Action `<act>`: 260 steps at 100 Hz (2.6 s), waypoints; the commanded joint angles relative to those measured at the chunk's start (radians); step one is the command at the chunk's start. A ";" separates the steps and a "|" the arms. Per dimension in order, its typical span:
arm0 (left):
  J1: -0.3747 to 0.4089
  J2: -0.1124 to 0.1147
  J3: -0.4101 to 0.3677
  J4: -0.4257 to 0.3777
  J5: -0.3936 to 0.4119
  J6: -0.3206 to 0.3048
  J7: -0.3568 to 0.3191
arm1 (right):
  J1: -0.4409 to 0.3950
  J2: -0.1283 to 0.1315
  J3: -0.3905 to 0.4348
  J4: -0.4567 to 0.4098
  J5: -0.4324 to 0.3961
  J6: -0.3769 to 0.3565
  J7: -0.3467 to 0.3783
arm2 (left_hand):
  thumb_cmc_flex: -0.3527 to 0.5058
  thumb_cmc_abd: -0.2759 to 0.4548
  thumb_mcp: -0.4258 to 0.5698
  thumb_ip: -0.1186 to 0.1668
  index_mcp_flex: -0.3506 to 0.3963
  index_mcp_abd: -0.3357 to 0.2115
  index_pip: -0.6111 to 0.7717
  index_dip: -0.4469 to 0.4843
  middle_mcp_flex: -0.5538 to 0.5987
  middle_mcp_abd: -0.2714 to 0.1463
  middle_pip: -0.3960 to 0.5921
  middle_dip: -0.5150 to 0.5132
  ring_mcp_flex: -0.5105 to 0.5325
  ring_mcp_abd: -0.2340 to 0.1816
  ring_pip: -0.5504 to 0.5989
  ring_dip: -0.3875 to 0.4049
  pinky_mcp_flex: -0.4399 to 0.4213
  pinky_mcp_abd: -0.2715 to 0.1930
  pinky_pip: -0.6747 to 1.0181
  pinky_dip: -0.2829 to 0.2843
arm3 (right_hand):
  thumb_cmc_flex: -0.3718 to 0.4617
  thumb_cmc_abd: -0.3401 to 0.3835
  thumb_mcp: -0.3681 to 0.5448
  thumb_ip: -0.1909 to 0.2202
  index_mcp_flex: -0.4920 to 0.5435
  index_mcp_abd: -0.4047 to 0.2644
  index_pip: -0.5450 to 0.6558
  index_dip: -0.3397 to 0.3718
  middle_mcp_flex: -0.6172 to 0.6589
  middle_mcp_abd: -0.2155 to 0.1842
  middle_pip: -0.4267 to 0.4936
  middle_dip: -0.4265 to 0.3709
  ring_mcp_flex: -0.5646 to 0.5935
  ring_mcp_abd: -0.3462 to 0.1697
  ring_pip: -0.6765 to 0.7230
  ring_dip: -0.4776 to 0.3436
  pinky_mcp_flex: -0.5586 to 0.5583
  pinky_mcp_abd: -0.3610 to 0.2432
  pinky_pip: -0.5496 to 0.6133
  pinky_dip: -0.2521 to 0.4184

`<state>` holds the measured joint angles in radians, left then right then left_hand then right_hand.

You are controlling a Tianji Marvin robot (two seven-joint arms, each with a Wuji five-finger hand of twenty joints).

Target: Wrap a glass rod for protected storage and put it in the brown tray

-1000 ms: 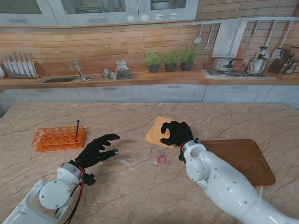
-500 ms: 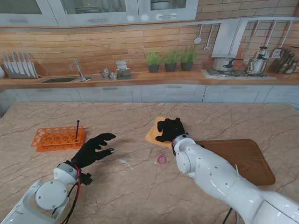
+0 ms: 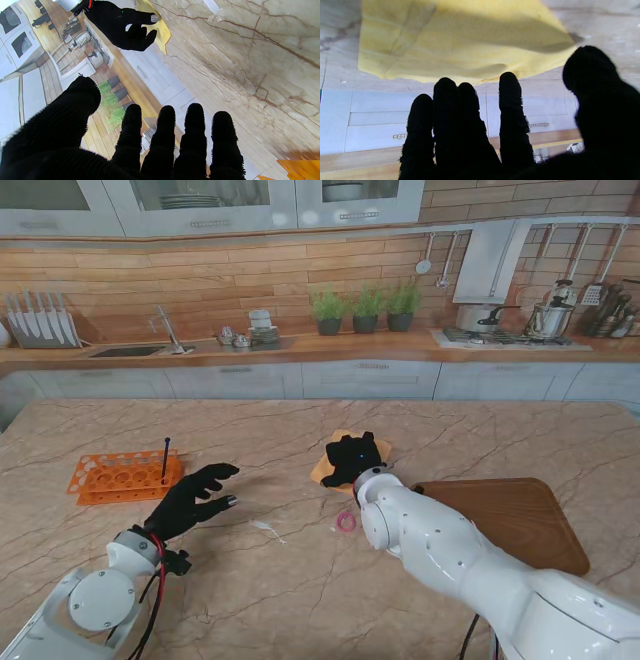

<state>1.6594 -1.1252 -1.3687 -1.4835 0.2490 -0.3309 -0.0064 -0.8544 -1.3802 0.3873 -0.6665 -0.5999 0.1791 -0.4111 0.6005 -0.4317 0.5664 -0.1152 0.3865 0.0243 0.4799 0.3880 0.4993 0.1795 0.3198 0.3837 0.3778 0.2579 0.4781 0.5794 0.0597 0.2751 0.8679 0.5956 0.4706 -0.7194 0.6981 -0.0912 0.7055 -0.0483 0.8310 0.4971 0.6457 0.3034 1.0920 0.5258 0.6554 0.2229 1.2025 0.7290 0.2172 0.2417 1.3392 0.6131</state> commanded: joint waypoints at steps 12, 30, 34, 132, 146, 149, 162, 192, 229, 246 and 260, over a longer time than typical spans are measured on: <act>0.017 -0.004 -0.006 -0.010 -0.002 0.003 -0.003 | 0.009 -0.033 -0.029 0.042 0.015 0.005 -0.006 | 0.010 0.031 0.005 0.027 0.026 -0.002 0.019 0.007 0.028 0.004 0.013 0.015 0.027 0.010 0.018 0.016 0.007 0.001 0.029 0.000 | 0.035 0.017 -0.028 0.069 0.028 0.000 0.012 0.013 -0.021 0.040 0.041 0.018 -0.026 0.026 0.036 0.010 -0.011 0.016 0.069 0.016; 0.024 -0.005 -0.010 -0.021 -0.007 0.009 -0.001 | 0.013 -0.059 -0.049 0.081 0.039 0.002 0.007 | 0.010 0.035 0.008 0.028 0.030 -0.004 0.019 0.007 0.034 0.006 0.013 0.016 0.031 0.011 0.018 0.015 0.006 0.005 0.030 -0.002 | 0.097 -0.100 0.284 -0.051 0.077 -0.118 0.221 -0.236 0.000 0.033 0.043 0.012 -0.018 0.026 0.039 0.003 -0.008 0.016 0.074 0.009; 0.025 -0.005 -0.011 -0.023 -0.008 0.012 -0.001 | 0.013 -0.061 -0.051 0.084 0.042 0.000 0.010 | 0.010 0.037 0.008 0.028 0.029 -0.003 0.019 0.007 0.034 0.004 0.013 0.016 0.029 0.011 0.018 0.015 0.005 0.005 0.030 -0.003 | 0.100 -0.082 0.310 -0.040 0.095 -0.125 0.227 -0.248 0.009 0.031 0.041 0.010 -0.018 0.026 0.039 0.003 -0.008 0.016 0.074 0.009; 0.046 -0.013 -0.044 -0.033 -0.024 -0.039 0.030 | 0.034 -0.075 0.007 0.008 0.197 -0.240 0.156 | 0.009 0.048 -0.007 0.028 0.039 -0.003 0.017 0.007 0.047 0.004 0.012 0.019 0.036 0.012 0.014 0.012 -0.005 0.015 0.012 -0.019 | 0.140 0.095 0.289 -0.066 0.129 -0.171 0.231 -0.260 0.028 -0.003 0.012 -0.015 -0.052 0.000 0.005 -0.010 -0.045 -0.028 0.025 -0.005; 0.047 -0.013 -0.047 -0.035 -0.021 -0.041 0.034 | 0.044 -0.093 -0.006 0.022 0.226 -0.269 0.191 | 0.010 0.048 -0.009 0.027 0.040 -0.003 0.017 0.007 0.048 0.006 0.013 0.020 0.036 0.014 0.013 0.012 -0.005 0.015 0.012 -0.020 | 0.140 0.093 0.291 -0.066 0.130 -0.171 0.230 -0.259 0.028 -0.004 0.011 -0.015 -0.053 -0.002 0.002 -0.010 -0.047 -0.030 0.016 -0.006; 0.047 -0.013 -0.048 -0.035 -0.021 -0.041 0.034 | 0.046 -0.097 -0.009 0.024 0.231 -0.274 0.197 | 0.009 0.049 -0.009 0.027 0.040 -0.003 0.017 0.007 0.047 0.005 0.012 0.020 0.036 0.013 0.014 0.012 -0.005 0.015 0.012 -0.020 | 0.140 0.092 0.291 -0.066 0.130 -0.169 0.230 -0.259 0.028 -0.004 0.011 -0.015 -0.053 -0.002 0.002 -0.010 -0.047 -0.030 0.016 -0.006; 0.045 -0.013 -0.049 -0.034 -0.020 -0.044 0.034 | 0.048 -0.105 -0.017 0.024 0.251 -0.286 0.226 | 0.009 0.049 -0.010 0.027 0.040 -0.003 0.017 0.007 0.047 0.005 0.012 0.020 0.035 0.013 0.013 0.012 -0.005 0.015 0.012 -0.020 | 0.140 0.089 0.294 -0.067 0.133 -0.167 0.229 -0.260 0.027 -0.004 0.009 -0.016 -0.055 -0.001 -0.001 -0.010 -0.050 -0.029 0.010 -0.006; 0.040 -0.012 -0.051 -0.030 -0.029 -0.052 0.024 | 0.028 -0.090 -0.034 -0.039 0.288 -0.285 0.316 | 0.003 0.049 -0.020 0.026 0.041 -0.003 0.015 0.007 0.048 0.005 0.011 0.020 0.037 0.013 0.012 0.012 -0.005 0.018 0.010 -0.022 | 0.140 0.082 0.301 -0.068 0.139 -0.160 0.225 -0.262 0.028 -0.001 0.005 -0.017 -0.056 0.007 -0.007 -0.011 -0.051 -0.027 0.003 -0.004; 0.035 -0.010 -0.041 -0.032 -0.038 -0.043 0.012 | -0.008 -0.034 -0.061 -0.172 0.301 -0.264 0.430 | 0.005 0.052 -0.027 0.027 0.042 -0.002 0.013 0.007 0.048 0.005 0.010 0.021 0.036 0.013 0.012 0.013 -0.006 0.018 0.009 -0.023 | 0.132 0.074 0.308 -0.069 0.141 -0.163 0.222 -0.261 0.029 0.002 -0.004 -0.020 -0.057 0.008 -0.010 -0.011 -0.053 -0.022 -0.001 -0.001; 0.041 -0.008 -0.043 -0.040 -0.036 -0.047 0.007 | -0.022 -0.013 -0.074 -0.217 0.300 -0.241 0.468 | 0.005 0.053 -0.029 0.028 0.042 -0.002 0.013 0.007 0.049 0.006 0.011 0.021 0.037 0.014 0.013 0.013 -0.006 0.019 0.009 -0.023 | 0.127 0.072 0.311 -0.071 0.140 -0.165 0.220 -0.261 0.027 0.001 -0.011 -0.023 -0.060 0.009 -0.017 -0.012 -0.053 -0.022 -0.002 0.001; 0.055 -0.008 -0.046 -0.053 -0.033 -0.045 0.007 | -0.028 0.001 -0.087 -0.247 0.294 -0.219 0.496 | 0.006 0.054 -0.031 0.028 0.043 -0.002 0.013 0.008 0.048 0.006 0.010 0.021 0.037 0.013 0.012 0.013 -0.006 0.019 0.009 -0.023 | 0.124 0.068 0.314 -0.072 0.140 -0.169 0.218 -0.261 0.025 -0.002 -0.022 -0.026 -0.063 0.008 -0.027 -0.015 -0.054 -0.024 -0.004 0.001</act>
<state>1.6961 -1.1317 -1.4139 -1.5227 0.2145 -0.3777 0.0035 -0.8529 -1.3855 0.3191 -0.9142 -0.3000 -0.0522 0.0608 0.6017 -0.4141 0.5595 -0.1152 0.4207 0.0247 0.4801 0.3883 0.5389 0.1813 0.3239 0.3944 0.4007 0.2662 0.4798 0.5797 0.0625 0.2876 0.8693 0.5799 0.5896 -0.6572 0.9910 -0.1188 0.8192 -0.1864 1.0512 0.2389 0.6681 0.2894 1.1406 0.5410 0.6185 0.2236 1.1959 0.7263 0.1508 0.2341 1.4187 0.6733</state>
